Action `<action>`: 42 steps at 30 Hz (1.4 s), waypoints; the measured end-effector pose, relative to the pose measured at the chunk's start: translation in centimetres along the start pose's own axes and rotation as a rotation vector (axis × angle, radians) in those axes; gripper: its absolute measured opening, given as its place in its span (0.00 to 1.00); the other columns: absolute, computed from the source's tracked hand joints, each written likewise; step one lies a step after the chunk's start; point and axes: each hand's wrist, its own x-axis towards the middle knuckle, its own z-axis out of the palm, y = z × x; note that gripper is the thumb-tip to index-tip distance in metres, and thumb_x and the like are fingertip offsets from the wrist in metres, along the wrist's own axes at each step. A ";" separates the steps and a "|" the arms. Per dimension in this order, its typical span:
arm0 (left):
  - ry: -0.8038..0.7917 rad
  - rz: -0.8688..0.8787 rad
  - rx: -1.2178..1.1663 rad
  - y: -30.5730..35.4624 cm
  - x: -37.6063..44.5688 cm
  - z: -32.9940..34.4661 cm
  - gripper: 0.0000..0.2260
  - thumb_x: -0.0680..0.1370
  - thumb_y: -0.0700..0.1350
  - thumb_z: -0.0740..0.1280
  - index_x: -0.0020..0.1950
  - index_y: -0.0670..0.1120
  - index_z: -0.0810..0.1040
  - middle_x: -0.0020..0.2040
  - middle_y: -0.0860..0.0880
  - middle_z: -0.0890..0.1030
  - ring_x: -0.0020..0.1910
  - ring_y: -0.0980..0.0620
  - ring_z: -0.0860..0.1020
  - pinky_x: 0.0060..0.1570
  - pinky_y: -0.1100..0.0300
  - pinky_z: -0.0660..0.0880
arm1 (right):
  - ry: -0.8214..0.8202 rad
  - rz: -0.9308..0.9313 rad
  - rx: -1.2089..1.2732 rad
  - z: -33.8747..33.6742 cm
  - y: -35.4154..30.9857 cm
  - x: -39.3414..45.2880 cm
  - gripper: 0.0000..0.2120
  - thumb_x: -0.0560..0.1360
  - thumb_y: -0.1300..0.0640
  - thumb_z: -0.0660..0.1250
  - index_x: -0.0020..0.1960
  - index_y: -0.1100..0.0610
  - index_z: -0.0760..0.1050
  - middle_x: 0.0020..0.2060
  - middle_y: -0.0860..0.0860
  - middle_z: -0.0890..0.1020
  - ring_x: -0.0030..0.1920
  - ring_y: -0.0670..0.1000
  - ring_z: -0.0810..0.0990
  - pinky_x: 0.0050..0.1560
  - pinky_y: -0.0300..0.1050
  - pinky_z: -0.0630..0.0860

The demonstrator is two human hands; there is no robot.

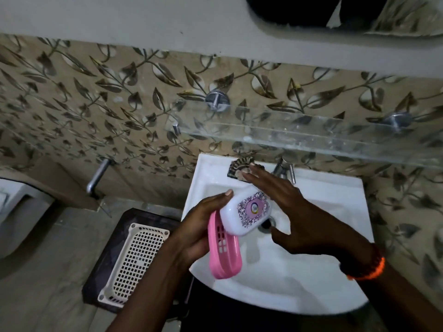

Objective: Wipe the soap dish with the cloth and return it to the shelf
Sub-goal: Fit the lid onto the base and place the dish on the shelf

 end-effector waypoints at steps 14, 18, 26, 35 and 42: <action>-0.005 0.028 0.136 -2.9 3.8 7.6 0.26 0.81 0.63 0.67 0.62 0.41 0.80 0.56 0.39 0.82 0.47 0.41 0.81 0.46 0.51 0.79 | 0.477 0.266 0.055 -0.6 1.8 -9.5 0.40 0.67 0.34 0.75 0.76 0.41 0.66 0.62 0.38 0.78 0.61 0.45 0.76 0.60 0.44 0.73; 0.109 0.188 0.130 -3.6 3.8 8.4 0.24 0.81 0.66 0.63 0.55 0.45 0.82 0.53 0.43 0.86 0.47 0.43 0.86 0.44 0.51 0.84 | 0.609 0.393 0.451 1.9 0.4 -10.1 0.34 0.66 0.34 0.75 0.69 0.38 0.72 0.52 0.43 0.86 0.49 0.47 0.84 0.47 0.45 0.75; 0.193 0.258 0.093 -5.0 3.7 10.2 0.31 0.81 0.67 0.61 0.60 0.40 0.83 0.62 0.37 0.85 0.65 0.37 0.82 0.53 0.49 0.84 | 0.640 0.464 0.601 4.6 -1.7 -9.4 0.30 0.65 0.34 0.75 0.65 0.38 0.75 0.48 0.44 0.87 0.46 0.49 0.86 0.44 0.50 0.79; 0.218 0.288 0.165 -5.8 3.5 10.2 0.31 0.75 0.71 0.65 0.53 0.44 0.88 0.59 0.40 0.87 0.59 0.38 0.85 0.64 0.38 0.79 | 0.646 0.497 0.586 4.7 -2.1 -9.0 0.33 0.64 0.32 0.75 0.66 0.39 0.75 0.49 0.43 0.87 0.46 0.48 0.86 0.43 0.50 0.81; 0.253 0.318 0.215 -5.8 3.3 10.0 0.33 0.72 0.73 0.66 0.52 0.44 0.88 0.57 0.40 0.88 0.59 0.34 0.84 0.65 0.28 0.74 | 0.643 0.501 0.587 4.9 -2.4 -8.8 0.34 0.63 0.31 0.75 0.66 0.39 0.74 0.50 0.45 0.87 0.46 0.49 0.85 0.43 0.49 0.81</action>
